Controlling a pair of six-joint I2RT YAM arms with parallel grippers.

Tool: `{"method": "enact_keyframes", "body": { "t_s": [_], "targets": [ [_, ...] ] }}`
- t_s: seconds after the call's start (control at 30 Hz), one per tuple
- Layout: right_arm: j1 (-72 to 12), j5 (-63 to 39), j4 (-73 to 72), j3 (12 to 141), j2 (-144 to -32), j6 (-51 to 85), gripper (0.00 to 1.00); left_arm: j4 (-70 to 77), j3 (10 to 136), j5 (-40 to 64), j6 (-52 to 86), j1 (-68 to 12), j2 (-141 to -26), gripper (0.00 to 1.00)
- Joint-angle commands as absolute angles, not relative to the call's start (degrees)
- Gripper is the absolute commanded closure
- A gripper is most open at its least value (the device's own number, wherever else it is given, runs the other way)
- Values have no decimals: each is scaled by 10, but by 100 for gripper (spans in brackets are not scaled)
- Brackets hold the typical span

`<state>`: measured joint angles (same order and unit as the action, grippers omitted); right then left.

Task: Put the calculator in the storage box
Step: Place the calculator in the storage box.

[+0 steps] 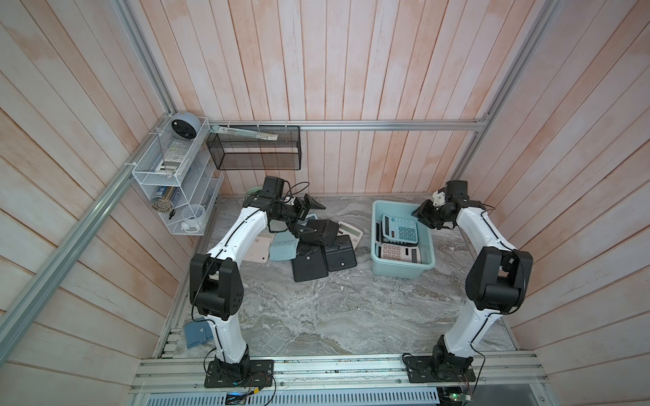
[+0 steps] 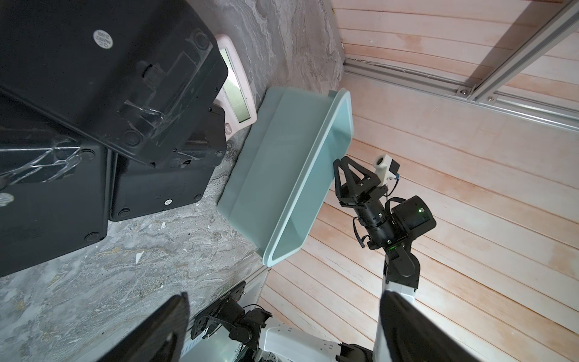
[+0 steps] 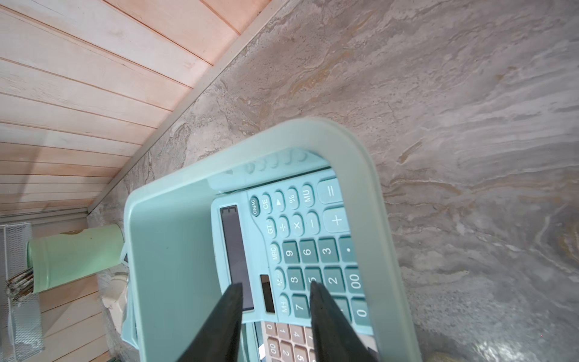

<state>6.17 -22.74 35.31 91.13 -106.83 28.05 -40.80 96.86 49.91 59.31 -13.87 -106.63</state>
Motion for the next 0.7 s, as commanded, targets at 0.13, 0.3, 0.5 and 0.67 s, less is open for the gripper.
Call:
{"method": "enact_keyframes", "body": {
  "t_s": [0.13,0.3,0.5,0.67],
  "targets": [
    [23,-231,382,925,-1085,264,66,-423,972,478,571,-133,-1073,0],
    [-5,-204,372,927,-1118,275,76,-428,953,462,564,-127,-1067,0],
    [-31,-170,337,923,-1151,298,84,-424,940,458,563,-123,-1060,0],
    [-44,-234,321,942,-1185,315,86,-426,937,457,563,-123,-1056,0]
  ]
}}
